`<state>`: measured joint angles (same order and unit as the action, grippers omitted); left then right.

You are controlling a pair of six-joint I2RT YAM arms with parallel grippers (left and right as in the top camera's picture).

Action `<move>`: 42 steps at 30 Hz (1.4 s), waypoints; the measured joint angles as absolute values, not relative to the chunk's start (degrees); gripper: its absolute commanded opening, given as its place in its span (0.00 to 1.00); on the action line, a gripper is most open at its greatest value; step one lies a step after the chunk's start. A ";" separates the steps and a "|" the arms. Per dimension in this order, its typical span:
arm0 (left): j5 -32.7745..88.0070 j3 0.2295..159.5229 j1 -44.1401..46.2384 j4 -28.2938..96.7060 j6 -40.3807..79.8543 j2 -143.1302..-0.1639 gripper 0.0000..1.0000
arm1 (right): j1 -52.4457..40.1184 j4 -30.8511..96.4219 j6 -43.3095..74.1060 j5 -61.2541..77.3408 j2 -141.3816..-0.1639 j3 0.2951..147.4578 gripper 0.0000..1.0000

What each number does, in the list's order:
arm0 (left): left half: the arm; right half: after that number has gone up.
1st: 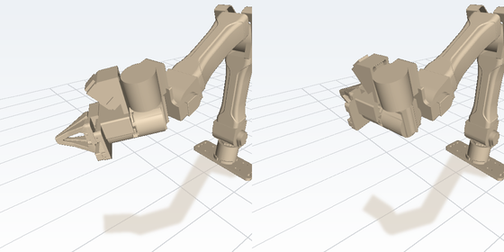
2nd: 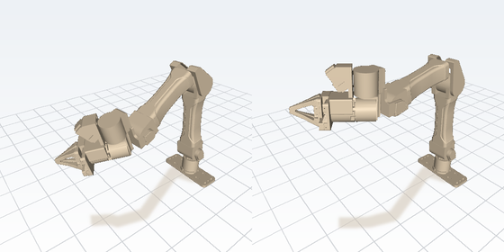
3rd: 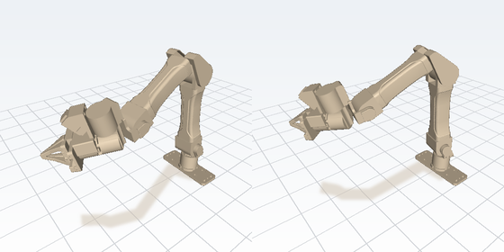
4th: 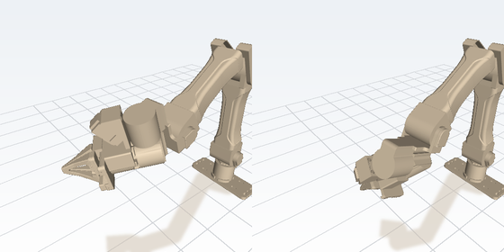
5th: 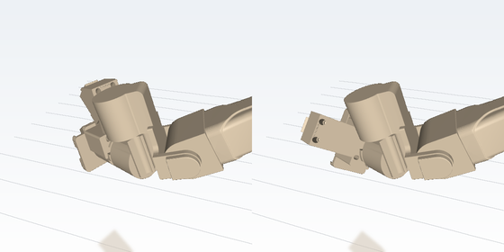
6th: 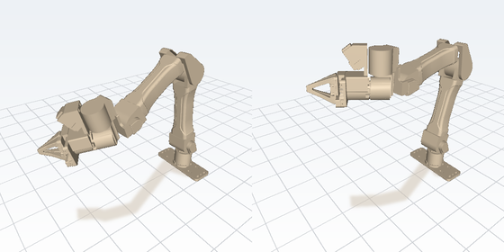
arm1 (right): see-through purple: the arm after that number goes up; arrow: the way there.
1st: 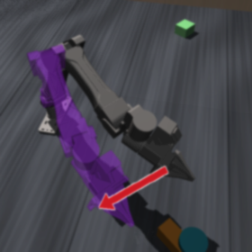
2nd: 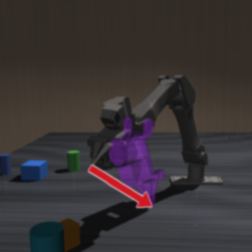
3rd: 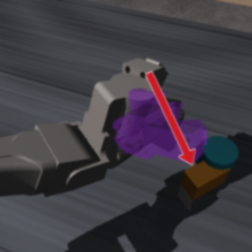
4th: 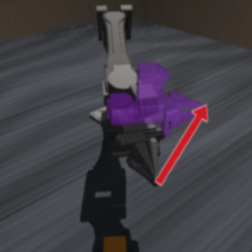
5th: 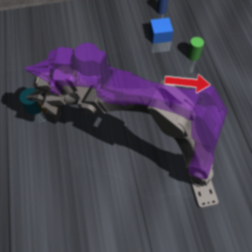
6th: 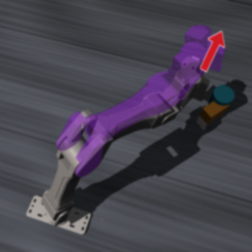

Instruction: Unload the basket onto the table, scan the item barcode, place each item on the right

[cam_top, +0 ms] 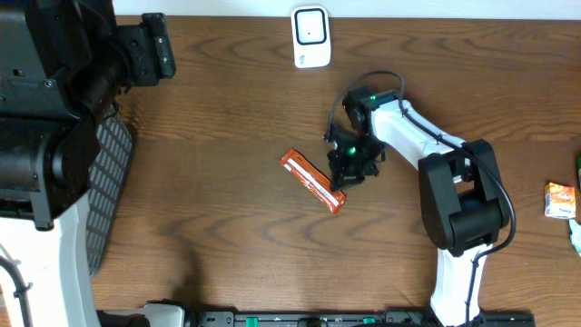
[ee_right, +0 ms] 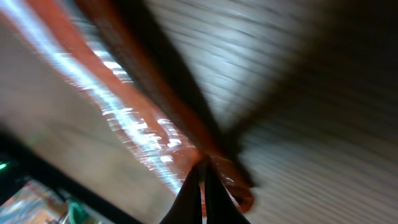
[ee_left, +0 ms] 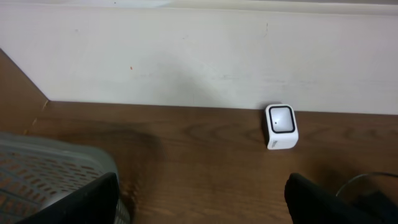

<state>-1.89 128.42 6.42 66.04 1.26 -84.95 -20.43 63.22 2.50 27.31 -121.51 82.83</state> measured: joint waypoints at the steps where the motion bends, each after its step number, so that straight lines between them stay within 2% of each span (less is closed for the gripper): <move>1: -1.89 128.42 6.42 66.04 1.26 -84.95 0.85 | -20.43 63.59 3.18 26.24 -121.51 82.48 0.01; 7: -1.89 128.42 6.42 66.04 1.26 -84.95 0.85 | -20.43 66.08 5.06 23.18 -121.51 82.39 0.01; 10: -1.89 128.42 6.42 66.04 1.26 -84.95 0.85 | -20.38 67.40 5.56 22.20 -121.51 82.91 0.08; 19: -1.89 128.42 6.42 66.04 1.26 -84.95 0.85 | -20.21 64.49 7.33 19.05 -121.51 83.02 0.14; 24: -1.89 128.42 6.42 66.04 1.26 -84.95 0.85 | -23.33 62.89 8.86 19.66 -121.27 81.34 0.04; 36: -1.89 128.42 6.42 66.04 1.26 -84.95 0.85 | -32.91 64.49 9.69 29.26 -121.47 80.05 0.02; 38: -1.89 128.42 6.42 66.04 1.26 -84.95 0.85 | -33.30 64.64 9.89 30.11 -121.47 80.09 0.09; 40: -1.89 128.42 6.42 66.04 1.26 -84.95 0.85 | -33.04 65.32 10.22 30.35 -121.47 80.34 0.26; 42: -1.89 128.42 6.42 66.04 1.26 -84.95 0.85 | -32.49 66.61 10.41 30.48 -121.47 81.34 0.38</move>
<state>-1.89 128.42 6.42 66.04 1.26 -84.95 -32.49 66.61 10.41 30.48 -121.47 81.34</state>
